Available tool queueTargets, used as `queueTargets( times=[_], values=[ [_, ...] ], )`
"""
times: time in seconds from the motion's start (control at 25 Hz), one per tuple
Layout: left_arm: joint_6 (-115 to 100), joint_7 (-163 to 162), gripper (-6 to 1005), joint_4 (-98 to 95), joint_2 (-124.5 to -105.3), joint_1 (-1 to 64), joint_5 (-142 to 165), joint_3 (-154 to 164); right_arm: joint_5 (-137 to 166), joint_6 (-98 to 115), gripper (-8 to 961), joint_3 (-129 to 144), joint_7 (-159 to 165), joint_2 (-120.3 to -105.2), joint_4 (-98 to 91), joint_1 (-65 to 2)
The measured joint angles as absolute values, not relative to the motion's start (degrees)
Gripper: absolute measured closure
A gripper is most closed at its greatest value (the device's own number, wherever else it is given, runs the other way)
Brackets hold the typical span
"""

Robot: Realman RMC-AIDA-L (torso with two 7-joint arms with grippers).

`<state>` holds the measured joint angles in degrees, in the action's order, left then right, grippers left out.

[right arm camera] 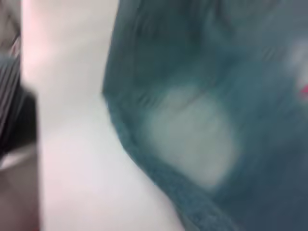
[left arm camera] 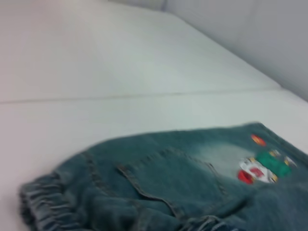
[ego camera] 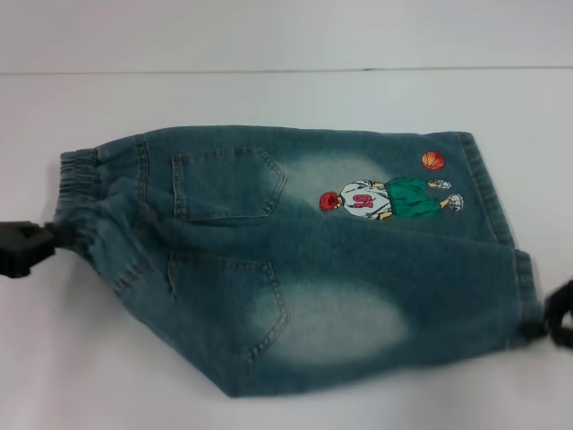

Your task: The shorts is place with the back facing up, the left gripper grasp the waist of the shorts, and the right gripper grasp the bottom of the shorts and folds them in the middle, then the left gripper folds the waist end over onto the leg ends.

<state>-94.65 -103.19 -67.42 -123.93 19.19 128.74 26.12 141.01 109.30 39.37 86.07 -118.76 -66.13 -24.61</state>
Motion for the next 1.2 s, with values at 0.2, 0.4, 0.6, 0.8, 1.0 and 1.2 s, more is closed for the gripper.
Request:
queueTargets(
  times=[0.2, 0.4, 0.6, 0.8, 1.0, 1.2],
  values=[
    [-94.0, -103.8, 929, -67.7, -123.86, 19.4, 128.6, 23.0, 134.6, 106.7, 916, 31.1, 84.7, -118.86, -67.4, -24.6],
    [-88.4, -105.9, 929, -66.6, -123.93, 20.2, 128.6, 23.7, 130.1, 98.1, 915, 28.9, 86.3, -119.83, -66.4, -25.3],
    [-84.5, -106.4, 929, -65.6, -123.87, 22.2, 129.1, 25.4, 125.5, 89.7, 915, 29.1, 89.2, -119.77, -63.3, -26.1],
    [-78.4, -109.6, 936, -65.4, -123.56, 22.9, 129.3, 32.0, 124.5, 81.9, 914, 30.5, 90.5, -119.85, -61.2, -27.0],
    [-74.8, -110.2, 936, -65.7, -123.75, 24.3, 130.3, 35.0, 124.7, 79.3, 915, 31.9, 92.0, -119.61, -60.7, -27.6],
    [-70.8, -110.7, 937, -65.5, -123.76, 25.6, 130.7, 35.4, 126.8, 76.3, 915, 32.9, 92.9, -119.38, -60.0, -28.6]
  ],
)
